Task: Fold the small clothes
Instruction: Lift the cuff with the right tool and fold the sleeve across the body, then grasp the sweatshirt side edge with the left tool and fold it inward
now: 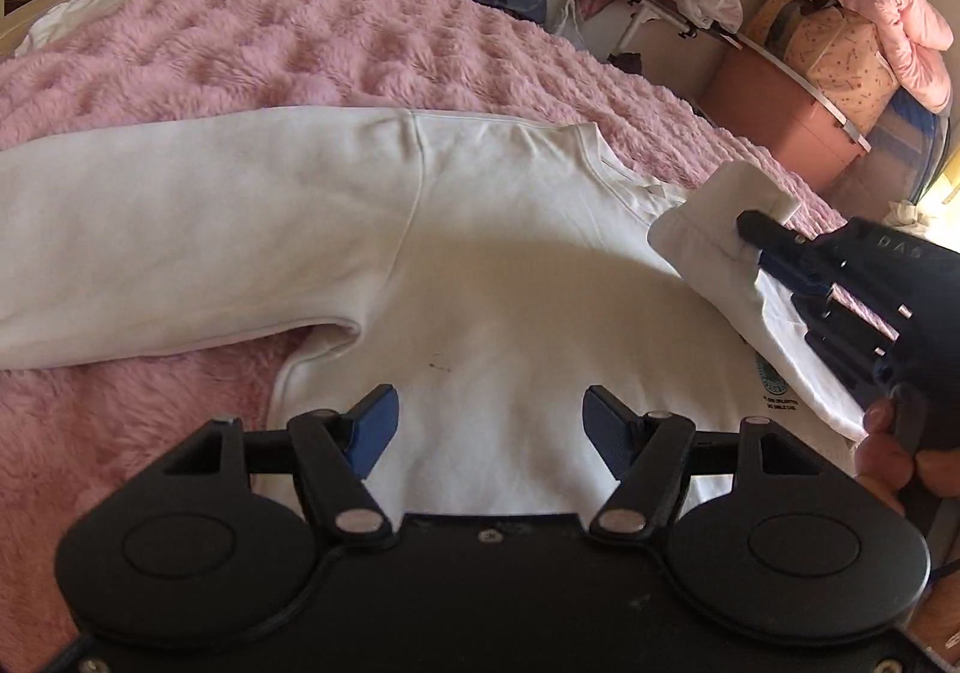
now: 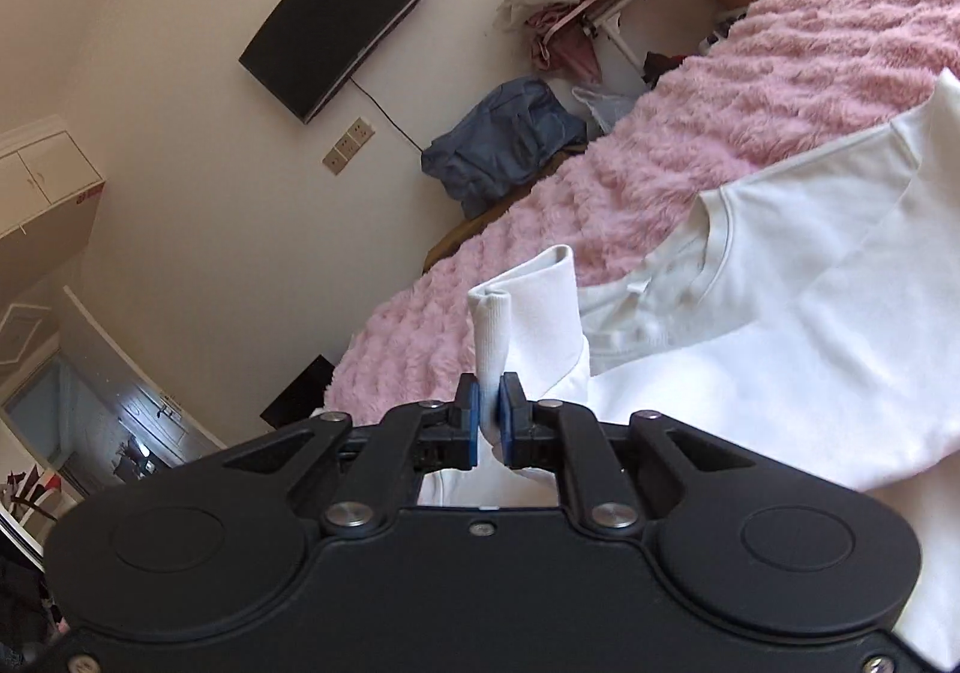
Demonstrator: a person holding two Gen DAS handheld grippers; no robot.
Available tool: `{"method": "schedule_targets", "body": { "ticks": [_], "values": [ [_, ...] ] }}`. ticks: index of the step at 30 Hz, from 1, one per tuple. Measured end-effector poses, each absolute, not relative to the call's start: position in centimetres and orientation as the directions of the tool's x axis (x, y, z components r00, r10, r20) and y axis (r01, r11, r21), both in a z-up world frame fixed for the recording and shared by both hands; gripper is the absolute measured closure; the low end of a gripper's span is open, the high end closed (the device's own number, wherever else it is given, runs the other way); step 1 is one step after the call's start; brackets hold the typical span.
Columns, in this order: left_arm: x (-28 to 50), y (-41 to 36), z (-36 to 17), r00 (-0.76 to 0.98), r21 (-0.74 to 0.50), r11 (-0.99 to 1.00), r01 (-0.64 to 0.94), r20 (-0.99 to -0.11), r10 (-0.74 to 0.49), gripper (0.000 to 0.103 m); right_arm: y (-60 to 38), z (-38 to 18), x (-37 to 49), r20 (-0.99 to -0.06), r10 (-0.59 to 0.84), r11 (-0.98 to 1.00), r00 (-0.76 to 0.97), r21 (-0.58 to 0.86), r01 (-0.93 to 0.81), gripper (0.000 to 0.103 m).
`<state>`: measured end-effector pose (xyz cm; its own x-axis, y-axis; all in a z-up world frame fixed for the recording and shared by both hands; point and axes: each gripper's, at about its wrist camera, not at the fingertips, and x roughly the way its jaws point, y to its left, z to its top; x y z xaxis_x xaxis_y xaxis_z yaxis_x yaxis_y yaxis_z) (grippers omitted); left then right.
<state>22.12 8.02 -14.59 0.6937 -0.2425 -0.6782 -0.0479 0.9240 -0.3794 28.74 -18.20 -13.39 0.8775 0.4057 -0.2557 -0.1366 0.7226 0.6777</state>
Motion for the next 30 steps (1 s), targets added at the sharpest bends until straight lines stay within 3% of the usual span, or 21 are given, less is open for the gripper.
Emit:
{"method": "schedule_targets", "body": {
  "ticks": [5, 10, 15, 22, 26, 27, 30],
  "values": [
    [22.6, 9.7, -15.5, 0.703, -0.412, 0.907, -0.085, -0.670, -0.239, 0.031, -14.9, -17.0, 29.4, -0.327, 0.416, 0.751, 0.849, 0.650, -0.118, 0.094],
    [24.1, 10.4, -15.2, 0.735, -0.509, 0.859, -0.055, -0.603, -0.310, 0.031, -13.6, -18.9, 29.8, -0.379, 0.424, 0.786, 0.823, 0.606, -0.126, 0.094],
    [27.0, 9.1, -14.8, 0.731, -0.559, 0.829, -0.003, -0.567, -0.380, 0.031, -13.6, -20.7, 30.1, -0.439, 0.470, 0.775, 0.766, 0.620, -0.120, 0.086],
    [31.0, 6.6, -15.8, 0.692, -0.606, 0.794, 0.054, -0.550, -0.467, 0.031, -15.9, -18.5, 28.0, -0.425, 0.581, 0.726, 0.694, 0.656, -0.206, 0.075],
    [32.8, 5.8, -16.8, 0.680, -0.543, 0.840, -0.008, -0.619, -0.393, 0.032, -19.2, -16.0, 25.8, -0.441, 0.522, 0.803, 0.730, 0.544, -0.245, 0.074],
    [33.2, 5.6, -17.1, 0.675, -0.547, 0.837, 0.001, -0.617, -0.404, 0.032, -20.3, -15.4, 25.3, -0.450, 0.477, 0.835, 0.755, 0.500, -0.229, 0.071],
    [34.7, 5.2, -17.9, 0.659, -0.580, 0.814, 0.033, -0.600, -0.454, 0.032, -24.0, -14.2, 24.6, -0.467, 0.329, 0.910, 0.821, 0.388, -0.145, 0.049]
  ]
}}
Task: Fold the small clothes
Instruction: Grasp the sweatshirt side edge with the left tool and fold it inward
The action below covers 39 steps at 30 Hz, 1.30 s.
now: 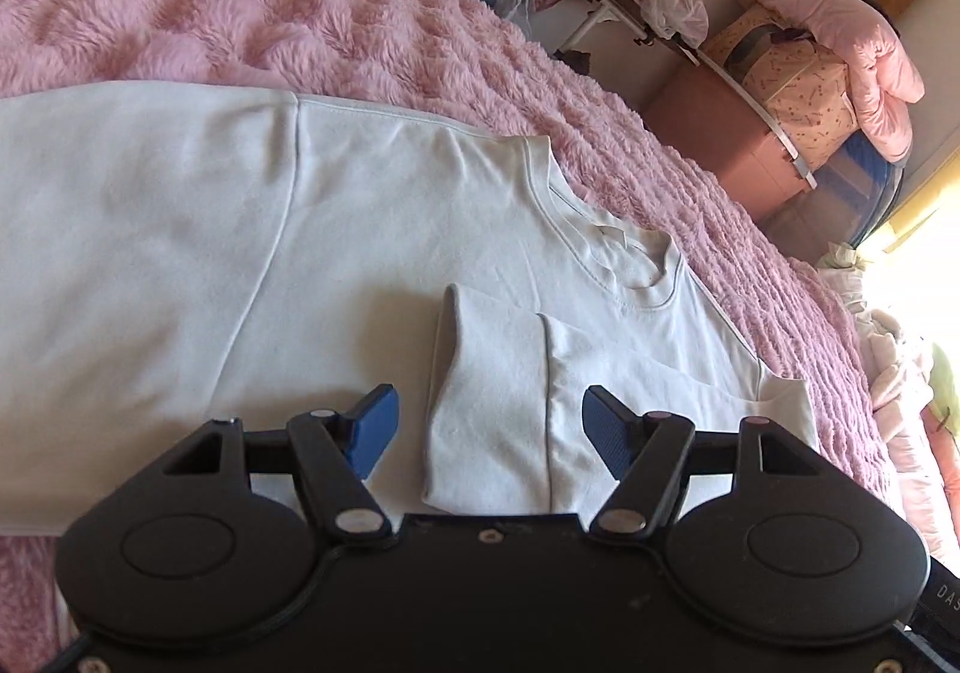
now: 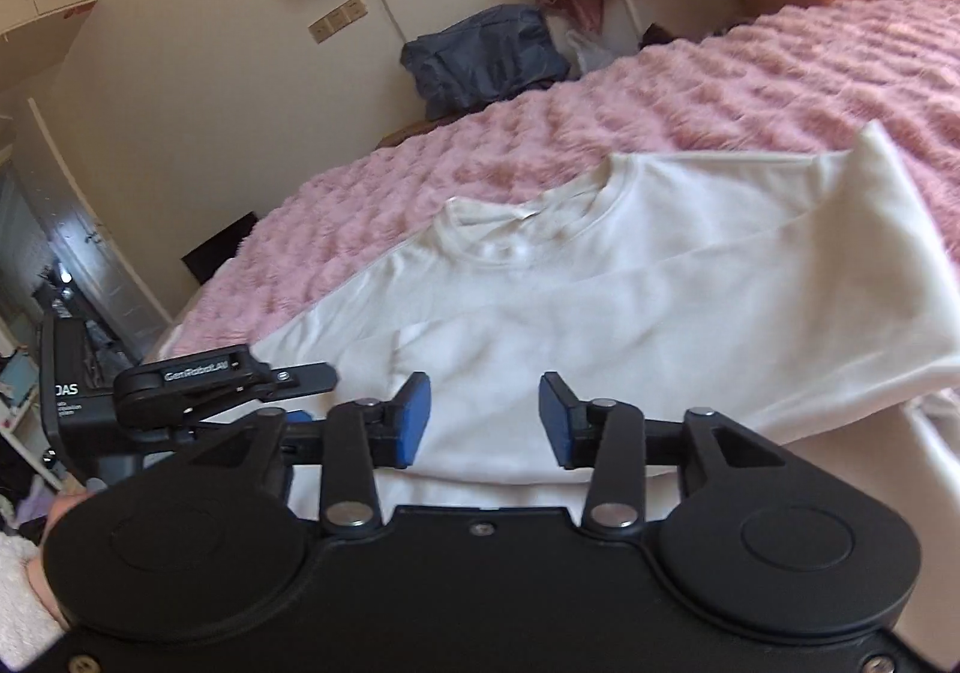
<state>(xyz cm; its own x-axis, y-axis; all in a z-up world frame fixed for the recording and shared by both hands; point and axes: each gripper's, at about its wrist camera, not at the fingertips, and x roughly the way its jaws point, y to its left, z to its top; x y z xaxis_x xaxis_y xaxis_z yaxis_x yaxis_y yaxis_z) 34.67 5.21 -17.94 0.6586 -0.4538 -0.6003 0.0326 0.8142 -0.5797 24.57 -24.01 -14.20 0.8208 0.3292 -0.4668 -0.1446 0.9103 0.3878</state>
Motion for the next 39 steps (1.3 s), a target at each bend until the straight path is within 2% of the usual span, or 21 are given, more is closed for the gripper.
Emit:
{"method": "schedule_targets", "body": {
  "ticks": [4, 7, 11, 12, 13, 14, 20, 28, 30, 35, 39],
  "values": [
    [36.2, 4.4, -18.5, 0.657, -0.600, 0.796, 0.079, -0.569, -0.494, 0.035, -28.6, -14.2, 24.4, -0.480, 0.218, 0.924, 0.850, 0.382, -0.021, 0.049],
    [36.8, 3.9, -18.7, 0.658, -0.583, 0.807, 0.092, -0.573, -0.489, 0.040, -30.6, -14.9, 24.1, -0.489, 0.193, 0.902, 0.851, 0.430, 0.042, 0.049],
    [36.7, 3.2, -18.3, 0.672, -0.540, 0.833, 0.122, -0.573, -0.470, 0.045, -30.7, -15.8, 24.0, -0.495, 0.175, 0.903, 0.851, 0.425, 0.062, 0.049],
    [36.6, 3.0, -18.2, 0.677, -0.522, 0.843, 0.130, -0.575, -0.460, 0.060, -30.7, -15.9, 24.0, -0.494, 0.175, 0.903, 0.851, 0.425, 0.062, 0.049],
    [36.6, 2.9, -18.2, 0.679, -0.509, 0.850, 0.137, -0.576, -0.455, 0.095, -30.6, -16.1, 24.0, -0.494, 0.176, 0.902, 0.851, 0.427, 0.061, 0.049],
    [36.7, 3.1, -18.3, 0.669, -0.523, 0.842, 0.135, -0.579, -0.467, 0.103, -30.6, -16.2, 24.1, -0.494, 0.177, 0.902, 0.851, 0.428, 0.061, 0.049],
    [36.3, 4.6, -18.3, 0.693, -0.578, 0.805, 0.133, -0.527, -0.492, 0.103, -30.4, -15.9, 24.6, -0.489, 0.170, 0.904, 0.856, 0.423, 0.062, 0.049],
    [34.2, 6.8, -14.1, 0.788, -0.571, 0.795, 0.206, -0.385, -0.480, 0.103, -31.4, -14.1, 25.6, -0.469, 0.083, 0.931, 0.879, 0.351, 0.099, 0.049],
    [34.2, 7.7, -14.0, 0.799, -0.569, 0.802, 0.181, -0.390, -0.457, 0.103, -31.8, -13.9, 25.7, -0.464, 0.073, 0.930, 0.883, 0.352, 0.109, 0.049],
    [35.1, 8.9, -16.3, 0.783, -0.551, 0.830, 0.091, -0.476, -0.402, 0.103, -31.8, -14.8, 25.4, -0.497, 0.082, 0.931, 0.864, 0.348, 0.111, 0.049],
    [34.2, 9.5, -16.7, 0.806, -0.567, 0.819, 0.089, -0.442, -0.394, 0.103, -30.8, -15.9, 23.8, -0.497, 0.160, 0.945, 0.853, 0.325, 0.013, 0.048]
  ]
}}
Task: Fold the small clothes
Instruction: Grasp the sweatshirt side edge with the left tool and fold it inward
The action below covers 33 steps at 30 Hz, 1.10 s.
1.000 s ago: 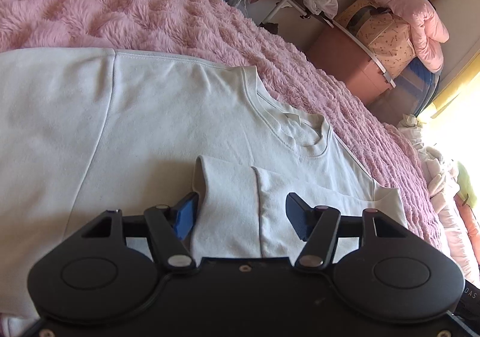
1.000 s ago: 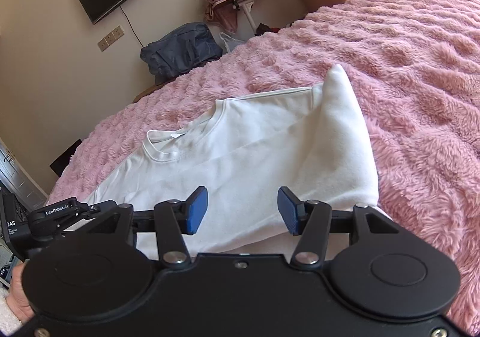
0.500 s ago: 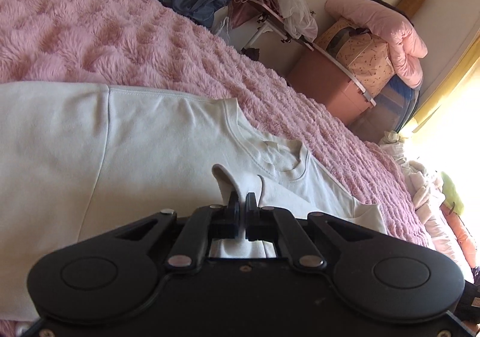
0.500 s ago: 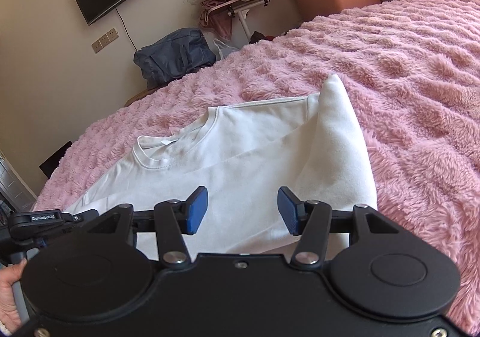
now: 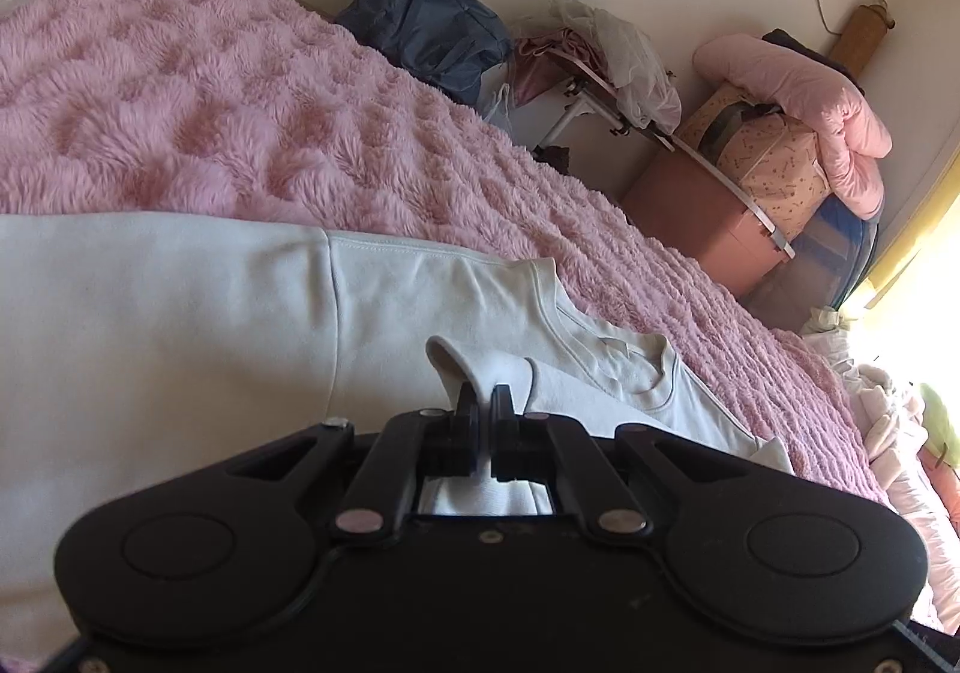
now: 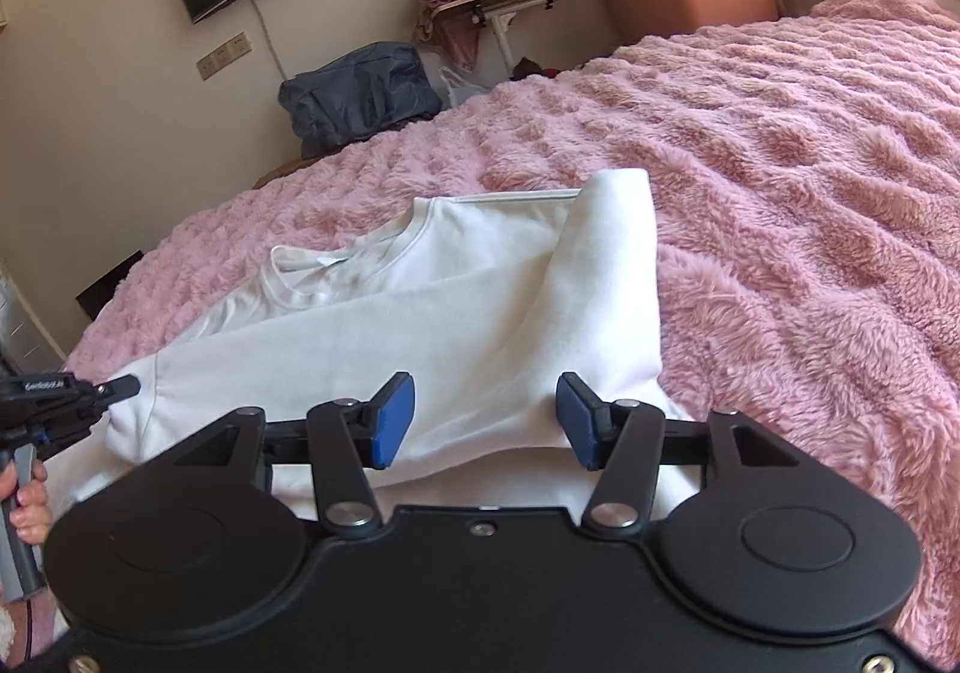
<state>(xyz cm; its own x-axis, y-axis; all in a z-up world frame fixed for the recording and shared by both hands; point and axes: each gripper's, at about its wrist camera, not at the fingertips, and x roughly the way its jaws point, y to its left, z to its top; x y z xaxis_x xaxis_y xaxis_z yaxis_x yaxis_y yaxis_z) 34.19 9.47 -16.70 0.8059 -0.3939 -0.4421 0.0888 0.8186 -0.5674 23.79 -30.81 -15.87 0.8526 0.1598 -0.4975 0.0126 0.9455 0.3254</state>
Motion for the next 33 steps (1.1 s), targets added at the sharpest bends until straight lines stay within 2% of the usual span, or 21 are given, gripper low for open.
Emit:
{"method": "schedule_targets", "body": {
  "ticks": [4, 7, 11, 15, 18, 20, 22, 24, 27, 29, 31, 33],
  "values": [
    [33.8, 9.8, -15.4, 0.833, -0.556, 0.825, 0.104, -0.405, -0.378, 0.103, -29.1, -17.2, 23.4, -0.529, 0.246, 0.955, 0.812, 0.277, -0.108, 0.048],
    [33.6, 10.5, -14.3, 0.851, -0.556, 0.825, 0.104, -0.379, -0.363, 0.103, -28.2, -18.1, 24.1, -0.561, 0.202, 0.975, 0.803, 0.193, -0.110, 0.048],
    [33.9, 11.5, -14.1, 0.861, -0.536, 0.841, 0.076, -0.389, -0.326, 0.103, -28.9, -18.7, 24.8, -0.552, 0.098, 0.991, 0.828, 0.133, -0.028, 0.048],
    [34.8, 11.8, -16.6, 0.820, -0.520, 0.854, 0.018, -0.481, -0.309, 0.103, -30.4, -19.2, 24.7, -0.553, -0.069, 0.984, 0.831, 0.099, 0.148, 0.049],
    [34.5, 11.8, -18.3, 0.803, -0.504, 0.864, -0.015, -0.521, -0.290, 0.102, -31.5, -19.5, 24.3, -0.580, -0.096, 0.971, 0.809, 0.124, 0.204, 0.053],
    [34.1, 12.2, -19.1, 0.796, -0.523, 0.852, -0.025, -0.526, -0.300, 0.102, -31.6, -19.5, 23.9, -0.592, -0.145, 0.966, 0.793, 0.089, 0.243, 0.052],
    [33.6, 12.5, -19.0, 0.798, -0.533, 0.845, -0.033, -0.523, -0.299, 0.098, -31.9, -19.3, 23.5, -0.609, -0.134, 0.965, 0.782, 0.099, 0.242, 0.050],
    [32.9, 12.9, -18.1, 0.817, -0.515, 0.856, -0.050, -0.514, -0.262, 0.098, -31.8, -18.8, 22.9, -0.611, -0.132, 0.965, 0.781, 0.101, 0.243, 0.048],
    [31.6, 13.4, -15.9, 0.859, -0.511, 0.859, -0.035, -0.455, -0.236, 0.098, -31.0, -17.2, 21.6, -0.590, -0.131, 0.963, 0.797, 0.117, 0.245, 0.047],
    [31.3, 13.0, -14.4, 0.869, -0.517, 0.855, 0.021, -0.414, -0.272, 0.092, -30.2, -16.2, 21.3, -0.558, -0.117, 0.966, 0.822, 0.128, 0.224, 0.045],
    [31.5, 11.9, -13.6, 0.857, -0.517, 0.852, 0.085, -0.399, -0.328, 0.083, -29.1, -15.3, 21.5, -0.515, -0.107, 0.975, 0.851, 0.113, 0.192, 0.042],
    [31.8, 10.9, -13.8, 0.832, -0.518, 0.848, 0.110, -0.419, -0.364, 0.082, -28.3, -14.9, 22.4, -0.486, -0.080, 0.984, 0.871, 0.101, 0.147, 0.040]
  ]
}}
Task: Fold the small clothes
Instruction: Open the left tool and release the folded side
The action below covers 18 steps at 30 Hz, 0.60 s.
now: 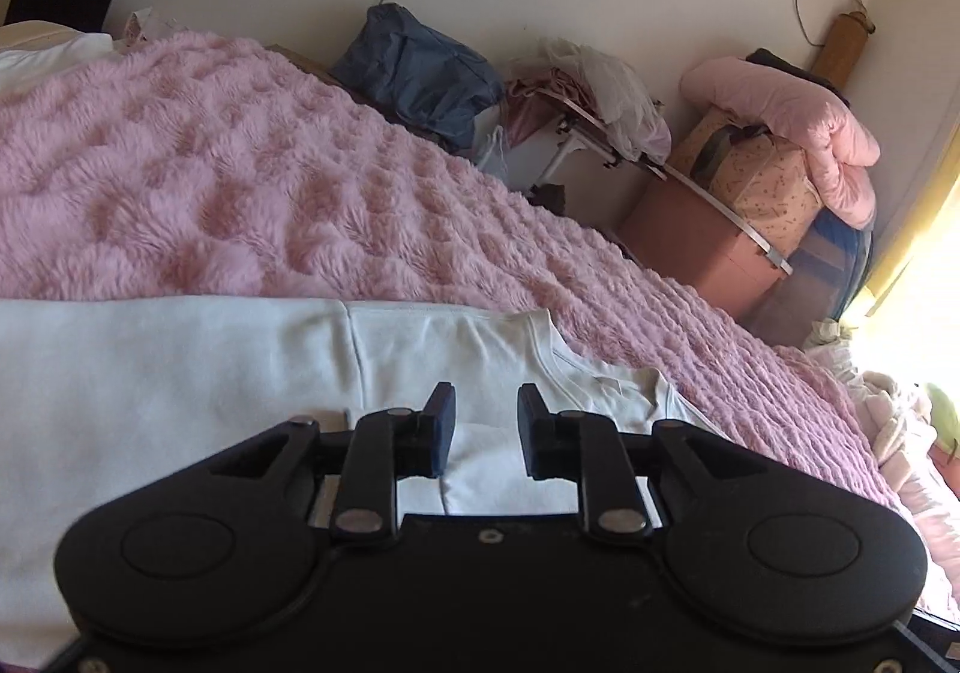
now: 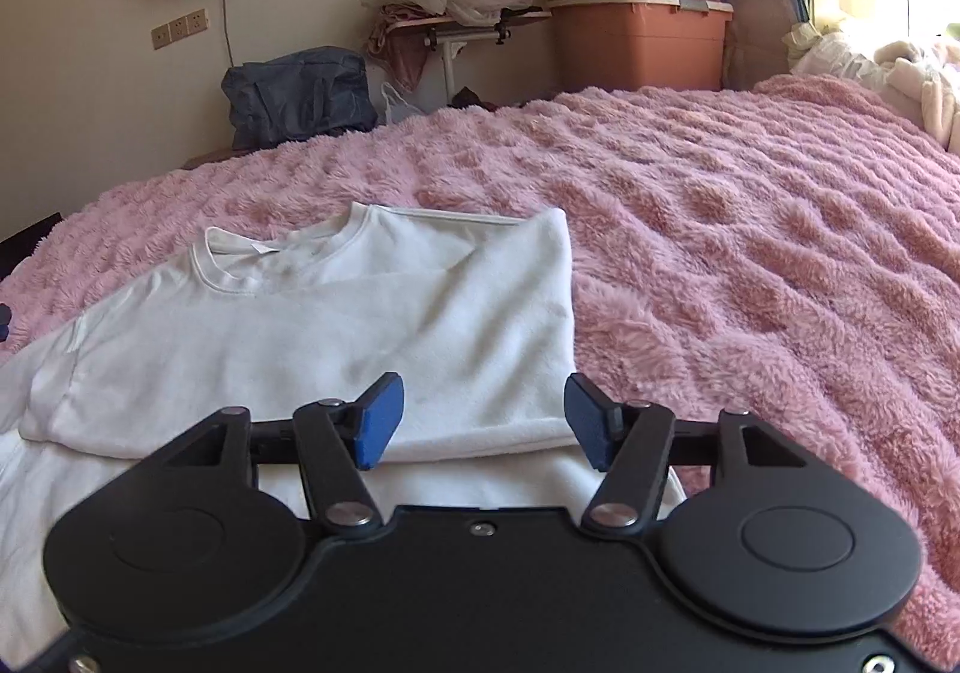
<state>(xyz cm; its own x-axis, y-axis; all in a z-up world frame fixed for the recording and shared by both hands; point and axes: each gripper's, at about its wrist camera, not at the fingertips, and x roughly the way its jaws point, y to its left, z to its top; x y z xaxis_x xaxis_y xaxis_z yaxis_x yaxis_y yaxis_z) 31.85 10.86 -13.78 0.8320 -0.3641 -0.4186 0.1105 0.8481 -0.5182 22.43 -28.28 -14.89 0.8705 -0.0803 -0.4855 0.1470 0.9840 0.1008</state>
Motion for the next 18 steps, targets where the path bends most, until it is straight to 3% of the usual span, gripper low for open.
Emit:
{"method": "schedule_targets", "body": {
  "ticks": [7, 12, 14, 18],
  "values": [
    [32.9, 8.1, -18.7, 0.724, -0.497, 0.866, 0.058, -0.577, -0.380, 0.082, -27.5, -17.6, 26.0, -0.556, -0.076, 0.987, 0.828, 0.077, 0.142, 0.040],
    [33.4, 8.7, -20.0, 0.712, -0.544, 0.839, 0.019, -0.582, -0.393, 0.082, -28.2, -19.2, 26.3, -0.602, -0.101, 0.978, 0.792, 0.087, 0.191, 0.040],
    [33.1, 9.2, -18.7, 0.710, -0.569, 0.822, 0.006, -0.577, -0.405, 0.079, -28.0, -19.1, 26.6, -0.615, -0.110, 0.978, 0.781, 0.072, 0.195, 0.040],
    [30.1, 11.6, -14.6, 0.759, -0.540, 0.842, -0.016, -0.555, -0.342, 0.061, -26.2, -16.5, 26.4, -0.588, -0.089, 0.983, 0.804, 0.079, 0.167, 0.040]
  ]
}}
